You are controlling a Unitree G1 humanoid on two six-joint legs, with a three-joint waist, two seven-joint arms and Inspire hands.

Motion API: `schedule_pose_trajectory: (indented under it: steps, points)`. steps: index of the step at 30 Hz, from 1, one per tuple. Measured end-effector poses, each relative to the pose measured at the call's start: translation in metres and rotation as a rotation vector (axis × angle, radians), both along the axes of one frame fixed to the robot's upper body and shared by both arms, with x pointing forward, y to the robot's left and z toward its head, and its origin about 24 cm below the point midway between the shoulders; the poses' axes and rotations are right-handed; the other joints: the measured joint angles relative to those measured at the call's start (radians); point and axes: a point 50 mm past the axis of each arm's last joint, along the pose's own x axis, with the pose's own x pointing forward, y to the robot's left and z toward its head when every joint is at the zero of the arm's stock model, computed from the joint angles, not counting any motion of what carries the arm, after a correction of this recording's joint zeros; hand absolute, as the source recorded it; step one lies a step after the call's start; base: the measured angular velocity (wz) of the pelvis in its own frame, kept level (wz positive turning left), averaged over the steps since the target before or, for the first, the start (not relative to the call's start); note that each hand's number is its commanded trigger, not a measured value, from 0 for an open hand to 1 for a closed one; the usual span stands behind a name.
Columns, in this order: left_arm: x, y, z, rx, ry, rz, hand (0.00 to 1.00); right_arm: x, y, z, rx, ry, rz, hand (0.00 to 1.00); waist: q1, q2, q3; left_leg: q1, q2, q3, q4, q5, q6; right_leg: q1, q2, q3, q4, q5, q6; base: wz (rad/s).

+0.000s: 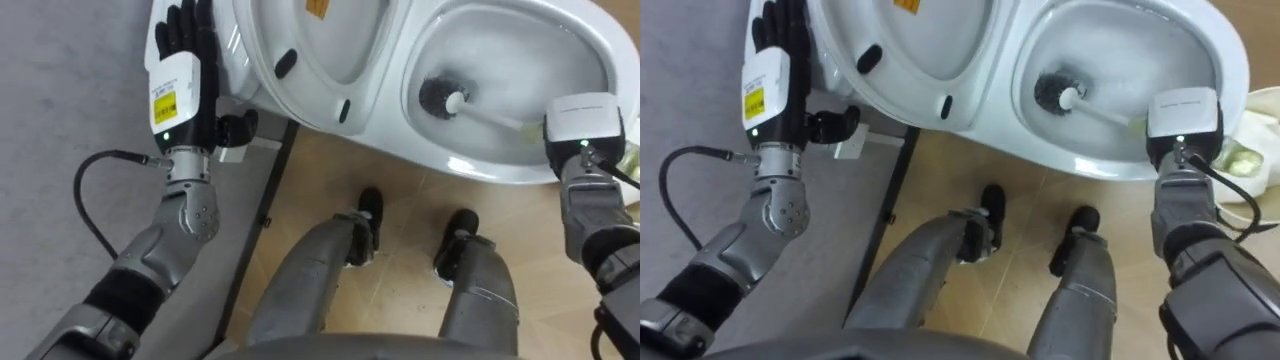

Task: Brush toilet

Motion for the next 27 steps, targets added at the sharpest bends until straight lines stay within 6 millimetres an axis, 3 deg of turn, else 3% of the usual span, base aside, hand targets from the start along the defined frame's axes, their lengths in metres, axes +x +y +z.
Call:
schedule_pose_trajectory:
  steps: [5, 7, 11, 13, 16, 18, 22, 25, 26, 27]
  points:
    - [0.002, -0.002, 0.005, -0.018, -0.013, -0.01, 0.0, -0.001, -0.013, 0.005, 0.052, -0.051, -0.068, 1.0, 0.004, -0.023, 0.0158, -0.001, -0.005, 0.006, 0.007, 0.0, 0.0, -0.005, -0.01, 0.008, 0.008, -0.009, 0.001, 0.0]
    - [0.003, 0.003, 0.012, 0.003, -0.04, -0.017, 0.0, 0.002, -0.017, 0.009, 0.139, -0.103, -0.108, 1.0, -0.005, -0.059, 0.0284, -0.014, -0.016, 0.016, 0.019, 0.0, 0.0, -0.035, -0.035, 0.019, 0.052, -0.029, 0.0, 0.09]
    - [0.005, 0.005, 0.022, 0.018, -0.087, -0.021, 0.0, 0.015, -0.033, 0.033, 0.223, -0.244, -0.19, 1.0, -0.023, -0.098, 0.0286, -0.071, -0.034, 0.023, 0.056, 0.002, 0.003, -0.112, -0.065, 0.036, 0.131, -0.05, -0.001, 0.14]
    - [0.009, 0.008, 0.029, 0.036, -0.112, -0.02, 0.0, 0.02, -0.051, 0.055, 0.182, -0.291, -0.192, 1.0, -0.031, -0.122, 0.0293, -0.093, -0.038, 0.023, 0.072, 0.002, 0.004, -0.142, -0.078, 0.042, 0.16, -0.053, -0.003, 0.05]
    - [0.012, 0.01, 0.031, 0.056, -0.119, -0.015, 0.0, 0.022, -0.061, 0.067, 0.145, -0.308, -0.192, 1.0, -0.049, -0.15, 0.0305, -0.092, -0.036, 0.024, 0.084, 0.004, 0.008, -0.138, -0.079, 0.04, 0.168, -0.053, -0.004, 0.01]
    - [0.014, 0.012, 0.033, 0.056, -0.128, -0.008, 0.0, 0.023, -0.059, 0.067, 0.149, -0.311, -0.182, 1.0, -0.053, -0.156, 0.0308, -0.087, -0.037, 0.024, 0.085, 0.005, 0.008, -0.134, -0.077, 0.042, 0.168, -0.052, -0.005, -0.05]
    - [0.019, 0.013, 0.035, 0.064, -0.119, -0.008, 0.0, 0.027, -0.045, 0.057, 0.182, -0.307, -0.176, 1.0, -0.056, -0.145, 0.0304, -0.085, -0.032, 0.017, 0.088, 0.006, 0.011, -0.119, -0.063, 0.034, 0.15, -0.037, -0.004, -0.06]
    - [0.02, 0.01, 0.03, 0.067, -0.082, -0.02, 0.0, 0.03, -0.025, 0.046, 0.232, -0.299, -0.162, 1.0, -0.05, -0.113, 0.0289, -0.071, -0.032, 0.005, 0.075, 0.007, 0.012, -0.099, -0.053, 0.025, 0.133, -0.024, -0.001, -0.03]
    - [0.02, 0.007, 0.027, 0.057, -0.062, -0.025, 0.0, 0.029, -0.016, 0.038, 0.242, -0.282, -0.157, 1.0, -0.05, -0.085, 0.0298, -0.061, -0.032, -0.001, 0.074, 0.006, 0.012, -0.077, -0.05, 0.017, 0.119, -0.021, 0.002, 0.04]
    - [0.019, 0.002, 0.023, 0.043, -0.043, -0.027, 0.0, 0.025, -0.007, 0.028, 0.242, -0.248, -0.144, 1.0, -0.044, -0.071, 0.0267, -0.051, -0.034, -0.001, 0.067, 0.006, 0.013, -0.068, -0.045, 0.022, 0.111, -0.019, 0.007, 0.0]
